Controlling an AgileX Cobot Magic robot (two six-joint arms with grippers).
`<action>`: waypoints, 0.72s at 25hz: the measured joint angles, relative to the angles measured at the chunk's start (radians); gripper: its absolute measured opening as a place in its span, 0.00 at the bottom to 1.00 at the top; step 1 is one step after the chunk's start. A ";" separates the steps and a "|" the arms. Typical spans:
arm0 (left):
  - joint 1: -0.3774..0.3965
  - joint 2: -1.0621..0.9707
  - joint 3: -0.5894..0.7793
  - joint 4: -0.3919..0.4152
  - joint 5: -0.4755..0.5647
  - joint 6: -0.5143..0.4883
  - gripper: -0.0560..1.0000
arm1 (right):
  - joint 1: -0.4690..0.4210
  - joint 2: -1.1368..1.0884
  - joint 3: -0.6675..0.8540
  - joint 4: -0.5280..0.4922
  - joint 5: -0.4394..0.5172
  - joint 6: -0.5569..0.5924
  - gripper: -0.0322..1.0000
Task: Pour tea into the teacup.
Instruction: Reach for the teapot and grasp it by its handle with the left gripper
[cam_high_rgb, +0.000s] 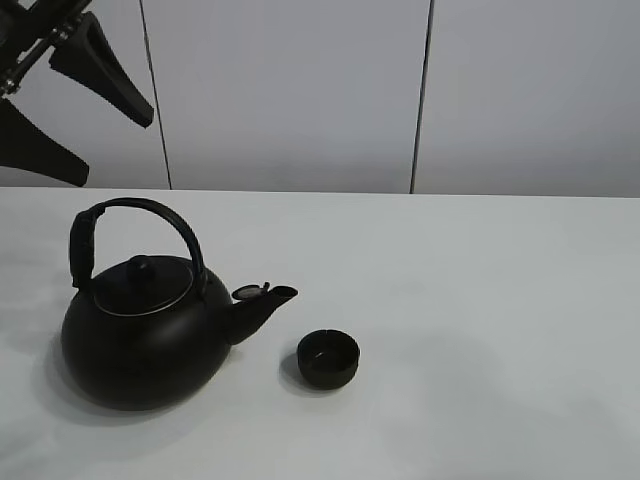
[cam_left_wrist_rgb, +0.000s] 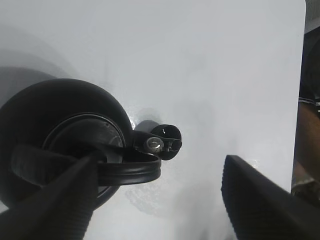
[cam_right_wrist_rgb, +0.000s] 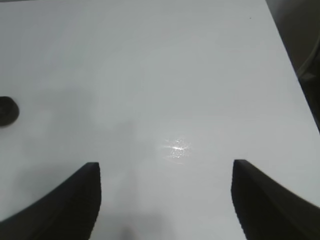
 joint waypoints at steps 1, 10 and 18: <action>0.000 0.000 0.000 0.000 0.000 0.000 0.53 | 0.012 -0.002 0.016 0.000 -0.009 0.000 0.52; 0.000 0.000 0.000 0.000 0.000 0.000 0.53 | 0.080 -0.008 0.043 -0.027 -0.043 -0.002 0.52; 0.000 0.000 0.000 0.000 0.000 0.000 0.53 | 0.081 -0.008 0.043 -0.033 -0.051 0.013 0.52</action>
